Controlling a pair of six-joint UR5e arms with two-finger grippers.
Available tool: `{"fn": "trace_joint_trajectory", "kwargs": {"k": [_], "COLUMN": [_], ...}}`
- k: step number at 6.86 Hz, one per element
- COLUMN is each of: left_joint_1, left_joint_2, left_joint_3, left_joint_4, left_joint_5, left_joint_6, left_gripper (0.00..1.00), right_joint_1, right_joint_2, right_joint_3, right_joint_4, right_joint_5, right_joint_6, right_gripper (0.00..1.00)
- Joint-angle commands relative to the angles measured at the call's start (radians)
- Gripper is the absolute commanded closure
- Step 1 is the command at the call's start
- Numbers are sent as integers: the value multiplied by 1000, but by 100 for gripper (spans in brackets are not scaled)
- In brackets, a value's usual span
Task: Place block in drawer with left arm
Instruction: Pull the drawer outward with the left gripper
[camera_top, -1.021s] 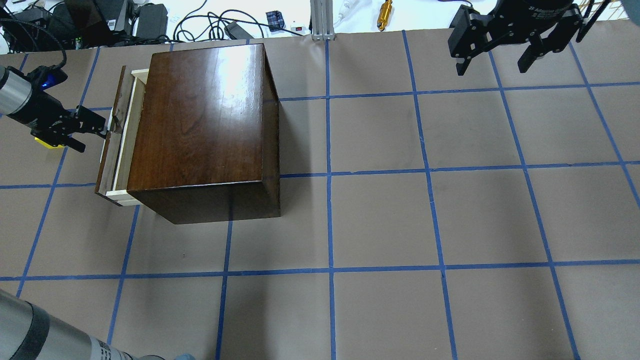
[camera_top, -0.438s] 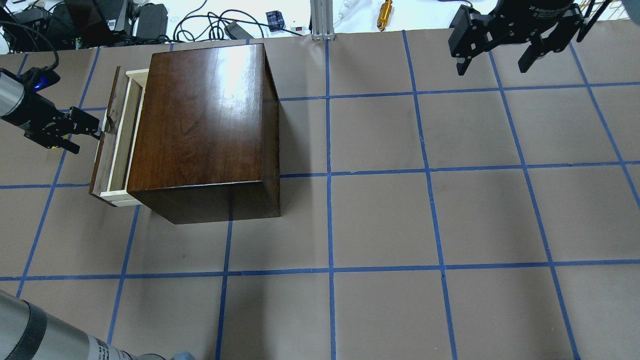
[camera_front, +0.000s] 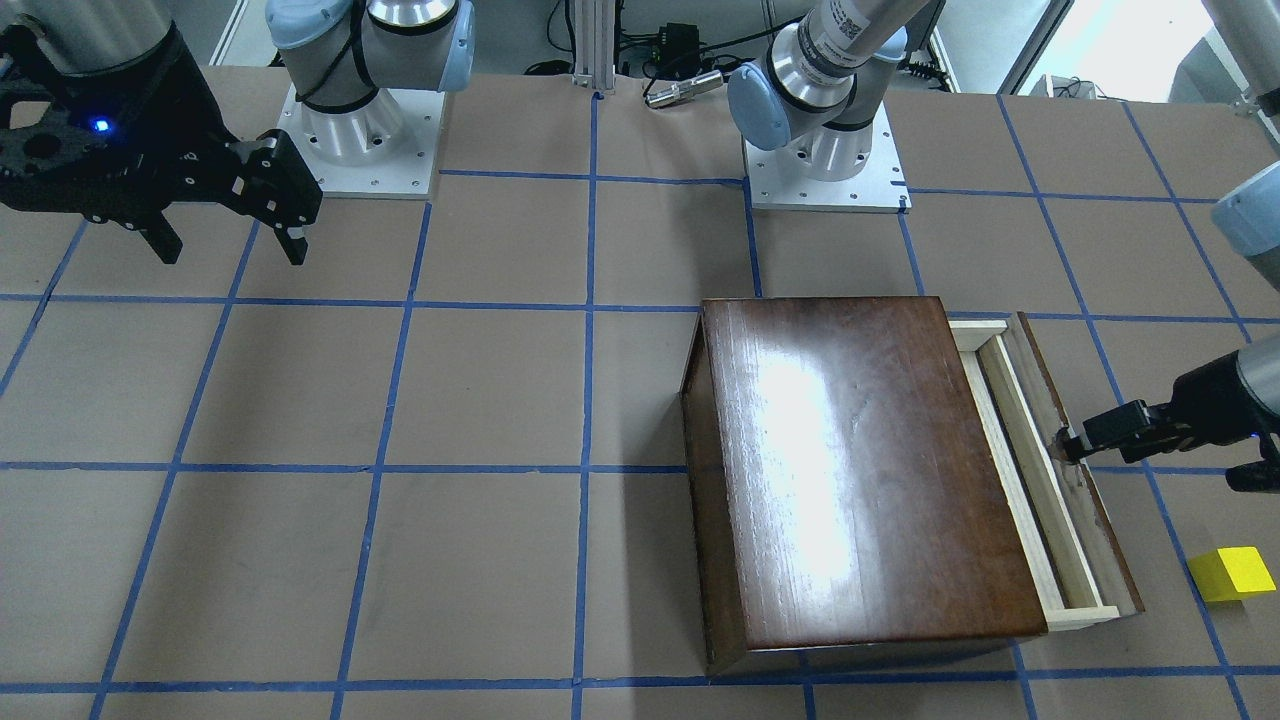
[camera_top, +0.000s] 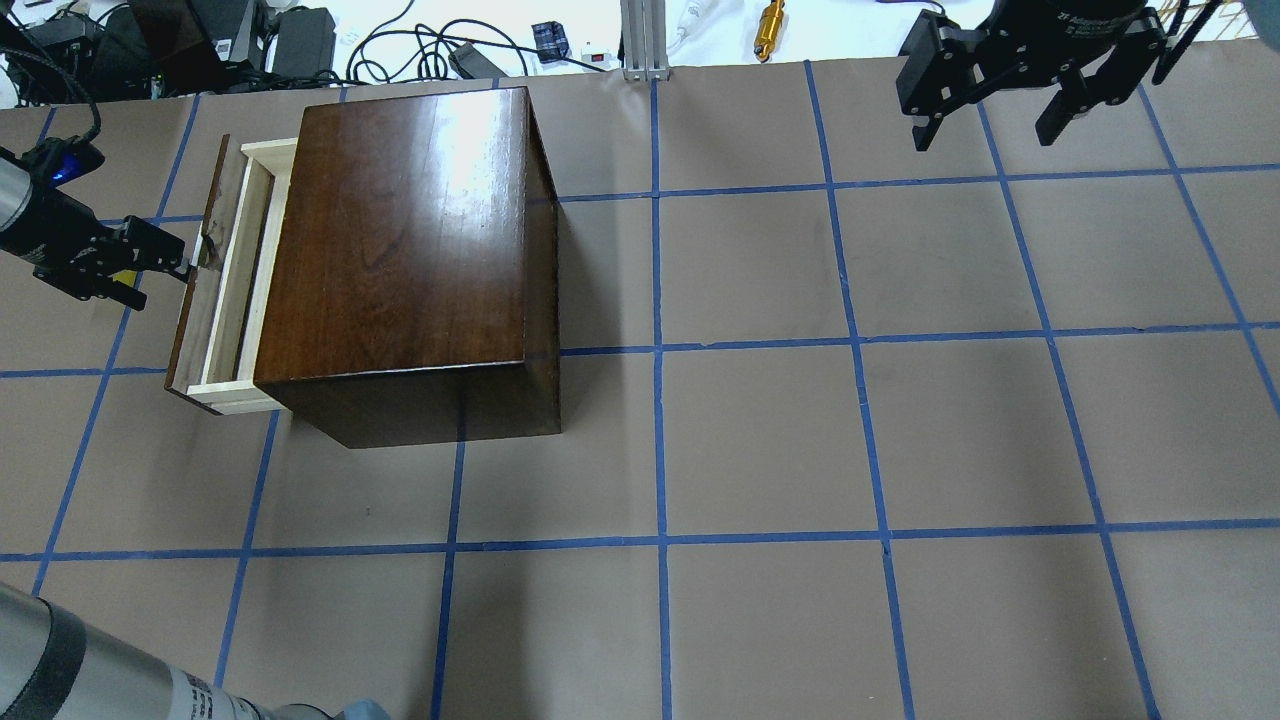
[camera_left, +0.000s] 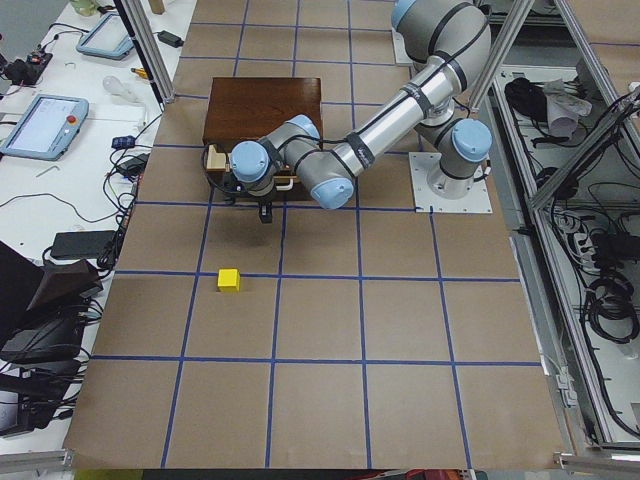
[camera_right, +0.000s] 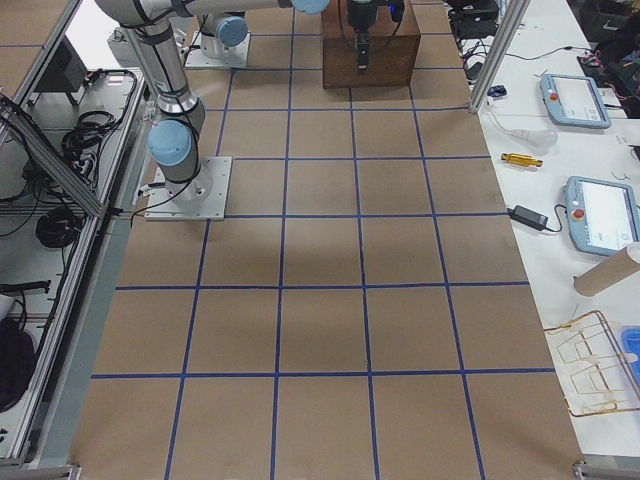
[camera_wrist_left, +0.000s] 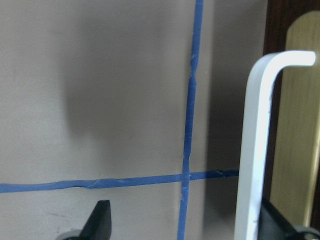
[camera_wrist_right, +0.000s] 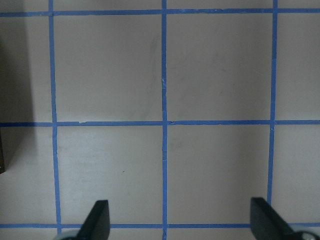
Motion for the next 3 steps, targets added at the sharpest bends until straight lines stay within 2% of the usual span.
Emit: {"fn": "trace_joint_trajectory", "kwargs": {"k": [1, 3], "left_joint_1": [9, 12], "left_joint_2": [-2, -4], "left_joint_3": [4, 4], "left_joint_4": [0, 0], "left_joint_5": [0, 2], "left_joint_6": [3, 8], "left_gripper": [0, 0], "right_joint_1": [1, -1], "right_joint_2": [0, 0], "right_joint_3": [0, 0], "right_joint_4": [0, 0], "right_joint_5": [1, 1], "right_joint_6": [0, 0], "right_gripper": [0, 0]}}
